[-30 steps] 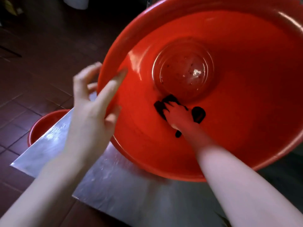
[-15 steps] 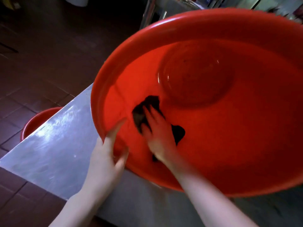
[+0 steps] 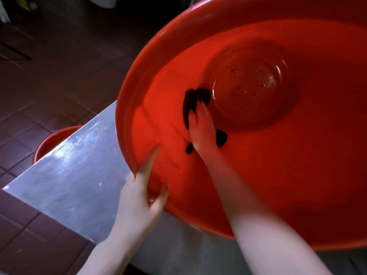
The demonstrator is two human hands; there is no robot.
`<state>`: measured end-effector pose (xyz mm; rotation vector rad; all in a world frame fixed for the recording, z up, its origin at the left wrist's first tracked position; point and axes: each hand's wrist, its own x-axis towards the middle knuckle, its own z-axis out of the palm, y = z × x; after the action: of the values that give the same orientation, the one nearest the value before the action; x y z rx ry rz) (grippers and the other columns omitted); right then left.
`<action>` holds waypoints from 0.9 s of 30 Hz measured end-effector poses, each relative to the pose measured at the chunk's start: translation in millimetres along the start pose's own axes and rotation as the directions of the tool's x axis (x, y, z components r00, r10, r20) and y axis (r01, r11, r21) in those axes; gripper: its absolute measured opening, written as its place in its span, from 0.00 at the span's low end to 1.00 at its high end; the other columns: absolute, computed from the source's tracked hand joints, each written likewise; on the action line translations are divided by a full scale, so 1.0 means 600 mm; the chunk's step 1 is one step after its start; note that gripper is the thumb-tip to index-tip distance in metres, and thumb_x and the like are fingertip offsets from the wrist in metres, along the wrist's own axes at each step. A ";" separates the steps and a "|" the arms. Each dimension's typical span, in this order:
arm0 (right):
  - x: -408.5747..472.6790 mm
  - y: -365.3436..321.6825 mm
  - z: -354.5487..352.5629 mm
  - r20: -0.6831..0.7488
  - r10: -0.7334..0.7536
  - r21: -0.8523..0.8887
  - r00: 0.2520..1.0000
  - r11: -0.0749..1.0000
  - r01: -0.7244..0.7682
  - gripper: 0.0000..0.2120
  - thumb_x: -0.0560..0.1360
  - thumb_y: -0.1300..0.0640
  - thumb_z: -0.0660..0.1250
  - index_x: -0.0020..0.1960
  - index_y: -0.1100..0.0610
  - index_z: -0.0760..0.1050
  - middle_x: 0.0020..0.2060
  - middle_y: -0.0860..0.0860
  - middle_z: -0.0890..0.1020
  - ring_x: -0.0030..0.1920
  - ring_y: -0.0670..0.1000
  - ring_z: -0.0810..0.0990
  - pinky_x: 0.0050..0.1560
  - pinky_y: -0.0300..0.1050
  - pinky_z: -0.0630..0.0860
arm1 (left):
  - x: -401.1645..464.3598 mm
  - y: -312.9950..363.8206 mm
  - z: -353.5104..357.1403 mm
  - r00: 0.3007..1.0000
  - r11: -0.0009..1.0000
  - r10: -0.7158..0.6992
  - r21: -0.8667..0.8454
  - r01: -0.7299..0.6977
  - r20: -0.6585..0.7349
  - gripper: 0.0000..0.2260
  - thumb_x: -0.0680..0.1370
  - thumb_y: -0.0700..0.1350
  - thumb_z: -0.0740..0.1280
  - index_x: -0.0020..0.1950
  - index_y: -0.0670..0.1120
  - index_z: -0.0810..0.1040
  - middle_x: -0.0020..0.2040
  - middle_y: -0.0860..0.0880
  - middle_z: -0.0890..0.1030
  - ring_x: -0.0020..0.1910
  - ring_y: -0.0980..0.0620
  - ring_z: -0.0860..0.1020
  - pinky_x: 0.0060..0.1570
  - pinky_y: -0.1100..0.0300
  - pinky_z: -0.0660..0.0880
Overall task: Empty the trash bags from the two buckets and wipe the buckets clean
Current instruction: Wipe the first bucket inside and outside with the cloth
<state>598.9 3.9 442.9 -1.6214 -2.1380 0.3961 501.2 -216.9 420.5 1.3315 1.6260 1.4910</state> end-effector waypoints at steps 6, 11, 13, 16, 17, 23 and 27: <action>-0.199 0.016 -0.052 0.154 -0.335 -0.175 0.930 0.917 0.359 0.28 0.76 0.46 0.55 0.75 0.51 0.63 0.74 0.52 0.67 0.71 0.56 0.68 0.67 0.61 0.68 | -0.001 0.002 -0.001 0.999 0.999 0.049 0.011 -0.049 -0.017 0.41 0.70 0.42 0.68 0.75 0.70 0.53 0.35 0.58 0.69 0.32 0.58 0.73 0.34 0.74 0.67; -0.184 0.021 -0.058 0.219 -0.280 -0.236 0.935 0.914 0.329 0.30 0.76 0.42 0.50 0.77 0.49 0.60 0.76 0.50 0.62 0.74 0.56 0.64 0.71 0.57 0.64 | -0.003 -0.004 -0.003 0.996 0.996 0.088 0.036 -0.087 -0.026 0.41 0.70 0.43 0.68 0.73 0.73 0.53 0.41 0.58 0.70 0.35 0.56 0.75 0.35 0.74 0.68; -0.089 0.030 -0.037 0.184 -0.062 -0.255 0.981 0.961 0.109 0.29 0.78 0.43 0.47 0.77 0.52 0.58 0.77 0.51 0.59 0.75 0.57 0.61 0.73 0.57 0.60 | -0.003 -0.006 -0.001 0.996 0.996 0.083 0.029 -0.083 -0.031 0.40 0.71 0.44 0.68 0.73 0.73 0.54 0.41 0.56 0.69 0.35 0.56 0.75 0.35 0.75 0.68; 0.004 0.035 -0.008 0.123 0.170 -0.287 0.978 0.949 -0.129 0.25 0.82 0.48 0.46 0.78 0.52 0.56 0.78 0.50 0.56 0.76 0.56 0.57 0.73 0.59 0.58 | -0.008 -0.004 0.005 0.997 0.997 0.073 0.028 -0.072 -0.041 0.39 0.71 0.44 0.68 0.74 0.72 0.54 0.41 0.54 0.71 0.35 0.55 0.75 0.35 0.73 0.69; 0.003 0.029 -0.001 0.101 0.175 -0.289 0.979 0.947 -0.140 0.25 0.81 0.49 0.47 0.77 0.52 0.56 0.78 0.49 0.56 0.76 0.55 0.57 0.73 0.60 0.57 | -0.008 -0.004 0.007 0.997 0.997 0.067 0.035 -0.066 -0.043 0.39 0.71 0.44 0.68 0.74 0.71 0.55 0.40 0.53 0.71 0.34 0.54 0.75 0.35 0.72 0.69; -0.257 0.009 -0.095 0.350 -0.314 -0.204 0.883 0.894 0.399 0.29 0.77 0.45 0.52 0.77 0.47 0.59 0.77 0.47 0.60 0.76 0.52 0.60 0.73 0.56 0.60 | -0.012 -0.005 0.005 0.996 0.993 0.087 0.077 -0.084 -0.035 0.44 0.71 0.34 0.73 0.76 0.65 0.57 0.48 0.52 0.73 0.36 0.57 0.75 0.36 0.76 0.69; -0.274 0.056 -0.152 0.477 -0.232 -0.357 0.848 0.830 0.428 0.28 0.76 0.42 0.49 0.76 0.42 0.60 0.77 0.42 0.59 0.75 0.49 0.60 0.73 0.54 0.59 | -0.014 0.005 0.008 0.995 0.994 0.093 0.058 -0.091 -0.042 0.44 0.71 0.33 0.72 0.75 0.68 0.56 0.50 0.52 0.72 0.39 0.60 0.75 0.39 0.76 0.69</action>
<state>709.4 -147.1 480.0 -1.4117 -2.9696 0.1342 509.3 -223.2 420.3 1.4310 1.6650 1.5493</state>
